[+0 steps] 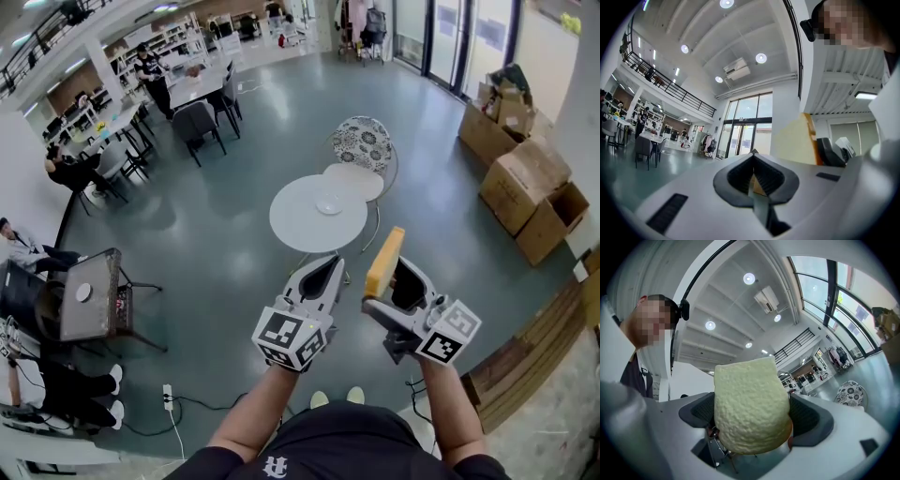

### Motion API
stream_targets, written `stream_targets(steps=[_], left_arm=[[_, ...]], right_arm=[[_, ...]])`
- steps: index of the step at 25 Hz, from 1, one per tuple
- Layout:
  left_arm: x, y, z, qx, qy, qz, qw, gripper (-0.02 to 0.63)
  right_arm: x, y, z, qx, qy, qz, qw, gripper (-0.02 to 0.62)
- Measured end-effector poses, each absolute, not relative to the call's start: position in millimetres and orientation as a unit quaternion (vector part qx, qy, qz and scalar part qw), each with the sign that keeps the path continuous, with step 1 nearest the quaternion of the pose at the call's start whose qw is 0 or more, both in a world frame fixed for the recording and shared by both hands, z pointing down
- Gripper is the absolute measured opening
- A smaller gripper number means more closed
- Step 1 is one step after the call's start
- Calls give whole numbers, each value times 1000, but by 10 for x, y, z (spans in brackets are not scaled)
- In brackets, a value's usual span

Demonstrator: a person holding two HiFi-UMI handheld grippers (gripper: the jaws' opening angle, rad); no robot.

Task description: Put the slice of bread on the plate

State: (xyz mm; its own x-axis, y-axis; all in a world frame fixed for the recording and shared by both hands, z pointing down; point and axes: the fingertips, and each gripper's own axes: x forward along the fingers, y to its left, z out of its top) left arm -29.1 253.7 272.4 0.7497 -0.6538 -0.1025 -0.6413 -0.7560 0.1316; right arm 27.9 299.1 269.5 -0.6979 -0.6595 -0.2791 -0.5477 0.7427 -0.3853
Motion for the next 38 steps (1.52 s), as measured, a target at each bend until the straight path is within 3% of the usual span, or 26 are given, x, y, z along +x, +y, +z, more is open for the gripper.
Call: stream_targets(steps=[38], left_arm=[[-7, 2434, 2865, 920, -383, -78, 33, 8]], right_arm=[[588, 2712, 2929, -344, 916, -114, 172, 502]])
